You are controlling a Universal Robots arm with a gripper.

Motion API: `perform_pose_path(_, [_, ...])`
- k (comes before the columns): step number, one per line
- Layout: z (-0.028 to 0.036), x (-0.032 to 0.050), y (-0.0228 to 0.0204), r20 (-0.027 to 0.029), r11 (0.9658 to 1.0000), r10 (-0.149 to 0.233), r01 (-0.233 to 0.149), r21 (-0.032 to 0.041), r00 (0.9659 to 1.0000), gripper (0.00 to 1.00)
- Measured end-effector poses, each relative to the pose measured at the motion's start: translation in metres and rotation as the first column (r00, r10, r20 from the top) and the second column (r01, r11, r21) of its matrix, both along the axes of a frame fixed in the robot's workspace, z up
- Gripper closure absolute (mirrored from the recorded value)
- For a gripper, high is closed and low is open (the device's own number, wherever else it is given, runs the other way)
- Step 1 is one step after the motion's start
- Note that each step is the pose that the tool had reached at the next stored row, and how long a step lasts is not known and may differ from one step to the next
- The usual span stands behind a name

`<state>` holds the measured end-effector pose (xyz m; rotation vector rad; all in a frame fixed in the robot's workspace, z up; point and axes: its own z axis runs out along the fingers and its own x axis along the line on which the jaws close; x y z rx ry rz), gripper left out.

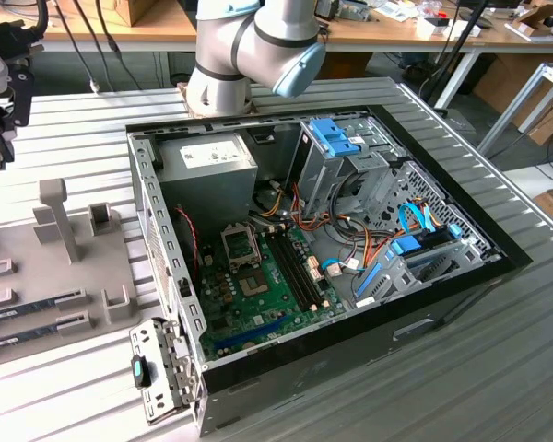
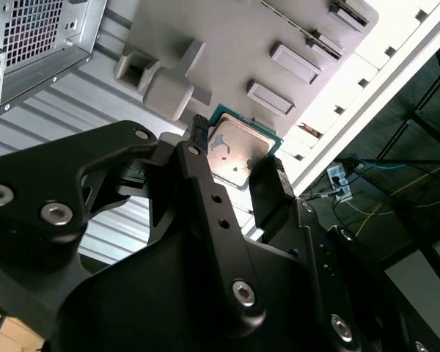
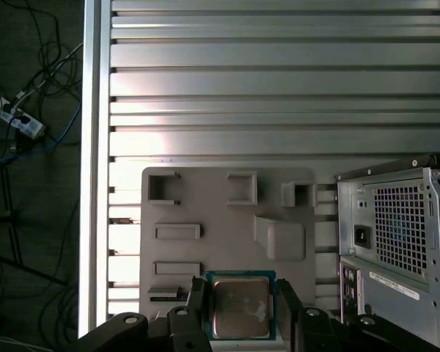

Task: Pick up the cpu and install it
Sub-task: 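Pick up the cpu and move it towards the insertion slot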

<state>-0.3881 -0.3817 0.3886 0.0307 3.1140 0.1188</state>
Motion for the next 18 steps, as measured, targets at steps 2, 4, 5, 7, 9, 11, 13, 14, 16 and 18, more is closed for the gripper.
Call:
perform_pose_path(2, [0.0000,0.0020,0.0000,0.0000,1.0000,0.000,0.000,0.0000,1.0000,0.53])
perform_pose_path(4, [0.0000,0.0038,0.0000,0.0000,1.0000,0.000,0.000,0.0000,1.0000,0.53])
perform_pose_path(5, [0.0000,0.0052,0.0000,0.0000,1.0000,0.000,0.000,0.0000,1.0000,0.53])
perform_pose_path(7, [0.0000,0.0066,0.0000,0.0000,1.0000,0.000,0.000,0.0000,1.0000,0.53])
perform_pose_path(9, [0.0000,0.0087,0.0000,0.0000,1.0000,0.000,0.000,0.0000,1.0000,0.53])
perform_pose_path(11, [0.0000,0.0103,0.0000,0.0000,1.0000,0.000,0.000,0.0000,1.0000,0.53])
perform_pose_path(13, [0.0000,0.0121,0.0000,0.0000,1.0000,0.000,0.000,0.0000,1.0000,0.53])
perform_pose_path(14, [0.0000,0.0128,0.0000,0.0000,1.0000,0.000,0.000,0.0000,1.0000,0.53])
perform_pose_path(16, [0.0000,0.0141,0.0000,-0.0001,1.0000,0.000,0.000,0.0000,1.0000,0.53])
perform_pose_path(18, [0.0000,0.0166,0.0000,0.0000,1.0000,0.000,0.000,0.0000,1.0000,0.53])
